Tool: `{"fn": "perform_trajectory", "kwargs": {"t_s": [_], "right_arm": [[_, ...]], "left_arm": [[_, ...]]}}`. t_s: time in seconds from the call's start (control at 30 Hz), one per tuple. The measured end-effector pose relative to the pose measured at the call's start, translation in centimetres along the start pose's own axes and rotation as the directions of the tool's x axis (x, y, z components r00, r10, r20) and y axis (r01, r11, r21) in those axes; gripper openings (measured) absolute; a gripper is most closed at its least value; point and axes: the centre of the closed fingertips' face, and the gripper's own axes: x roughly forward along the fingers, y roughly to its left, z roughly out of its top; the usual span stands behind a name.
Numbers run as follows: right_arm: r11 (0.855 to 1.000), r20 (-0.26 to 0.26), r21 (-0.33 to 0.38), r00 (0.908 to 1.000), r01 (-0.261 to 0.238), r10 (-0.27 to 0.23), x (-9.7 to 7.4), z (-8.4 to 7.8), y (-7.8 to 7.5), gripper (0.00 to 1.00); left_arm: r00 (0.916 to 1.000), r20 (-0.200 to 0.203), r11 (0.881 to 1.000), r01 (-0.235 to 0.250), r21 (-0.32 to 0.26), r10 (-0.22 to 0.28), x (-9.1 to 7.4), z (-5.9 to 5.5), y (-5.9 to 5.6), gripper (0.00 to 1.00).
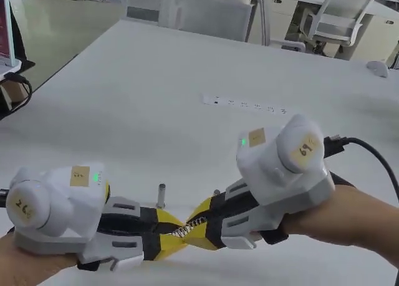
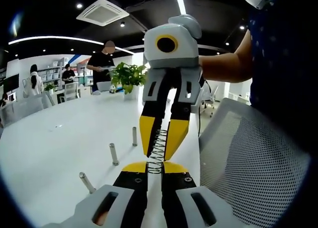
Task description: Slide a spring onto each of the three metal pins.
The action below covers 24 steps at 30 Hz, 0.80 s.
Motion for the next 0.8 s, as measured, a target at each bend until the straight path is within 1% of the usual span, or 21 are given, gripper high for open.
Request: {"fn": "perform_trajectory", "kwargs": {"t_s": [0.23,0.4,0.53,0.63,0.8], "right_arm": [[1.0,-0.027,0.017,0.9996,-0.005,0.006,-0.12,-0.18,0.18,0.08],[1.0,-0.045,0.02,0.999,-0.003,0.004,-0.27,-0.08,0.26,0.08],[1.0,-0.079,0.026,0.9968,-0.006,0.008,-0.24,-0.16,0.25,0.08],[1.0,-0.113,0.007,0.9935,-0.009,0.01,-0.12,-0.32,0.48,0.08],[1.0,-0.124,0.003,0.9922,-0.01,0.01,-0.1,-0.21,0.53,0.08]], "left_arm": [[0.9998,-0.012,1.0,0.013,0.025,-0.013,0.32,0.02,-0.4,0.02],[0.9998,-0.008,0.999,0.02,0.03,-0.02,0.39,0.1,-0.49,0.02],[0.9996,-0.016,0.999,0.025,0.037,-0.025,0.67,0.08,-0.58,0.03],[0.999,-0.031,0.998,0.035,0.051,-0.034,0.92,-0.09,-0.83,0.03],[0.9988,-0.03,0.998,0.041,0.05,-0.039,0.95,-0.16,-0.9,0.03]]}}
